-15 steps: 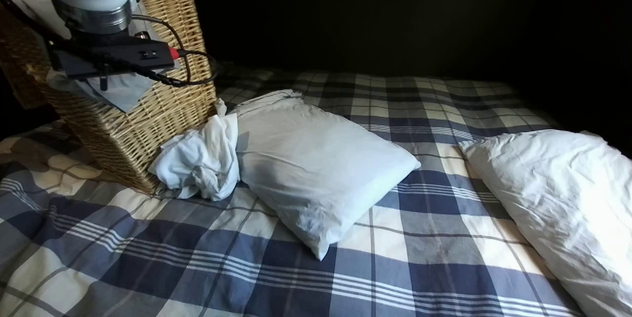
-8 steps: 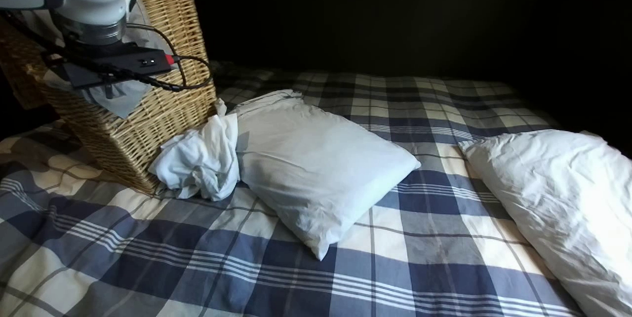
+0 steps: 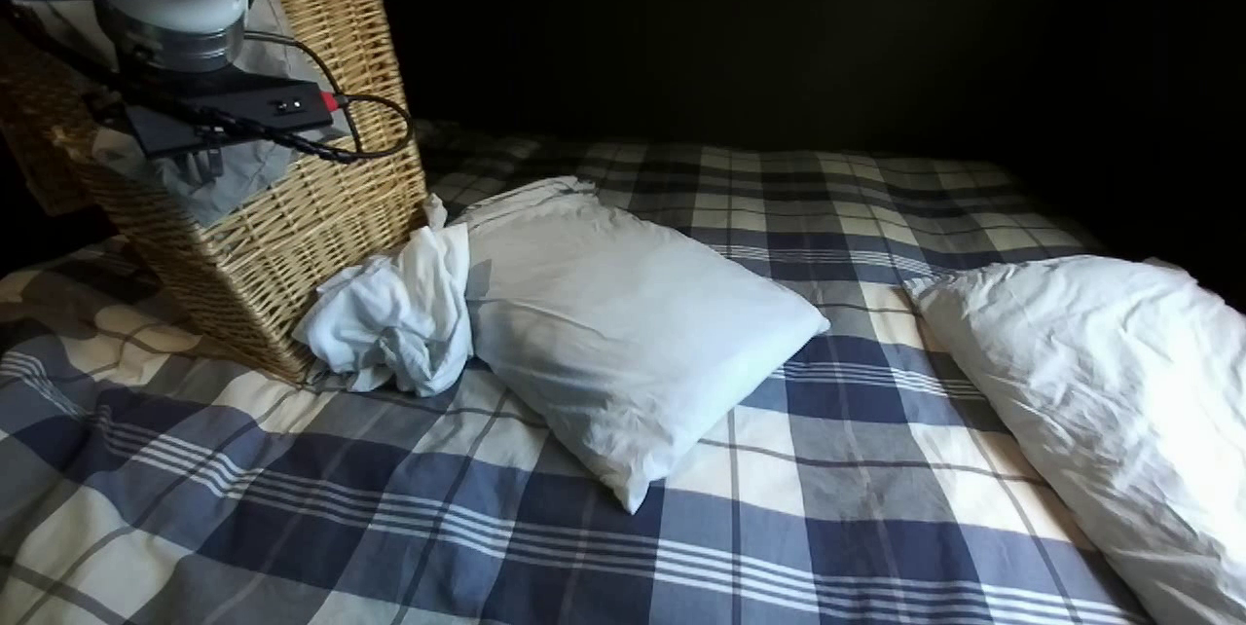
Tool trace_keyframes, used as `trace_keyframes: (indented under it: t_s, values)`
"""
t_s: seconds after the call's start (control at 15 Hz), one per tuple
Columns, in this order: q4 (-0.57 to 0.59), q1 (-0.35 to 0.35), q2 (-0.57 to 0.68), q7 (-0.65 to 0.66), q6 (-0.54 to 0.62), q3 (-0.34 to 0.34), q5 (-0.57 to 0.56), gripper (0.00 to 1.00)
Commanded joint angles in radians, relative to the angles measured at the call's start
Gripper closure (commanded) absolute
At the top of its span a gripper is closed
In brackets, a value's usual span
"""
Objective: Pick up the gray pillow case and put it in the brown basket
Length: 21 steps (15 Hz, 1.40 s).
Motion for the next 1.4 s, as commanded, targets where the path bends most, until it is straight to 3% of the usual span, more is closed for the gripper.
trace_keyframes:
  t_s: [0.0, 0.27, 0.6, 0.93, 1.33]
  values:
    - [0.026, -0.056, -0.054, 0.108, -0.005, 0.036, -0.031, 0.99]
    - [0.086, -0.069, -0.184, 0.209, 0.023, 0.067, -0.057, 0.99]
    - [0.205, -0.009, -0.250, 0.179, 0.087, 0.110, -0.042, 0.99]
    - [0.305, 0.078, -0.157, 0.063, 0.161, 0.133, -0.007, 0.99]
    - [0.427, 0.137, 0.076, -0.108, 0.266, 0.179, 0.055, 0.99]
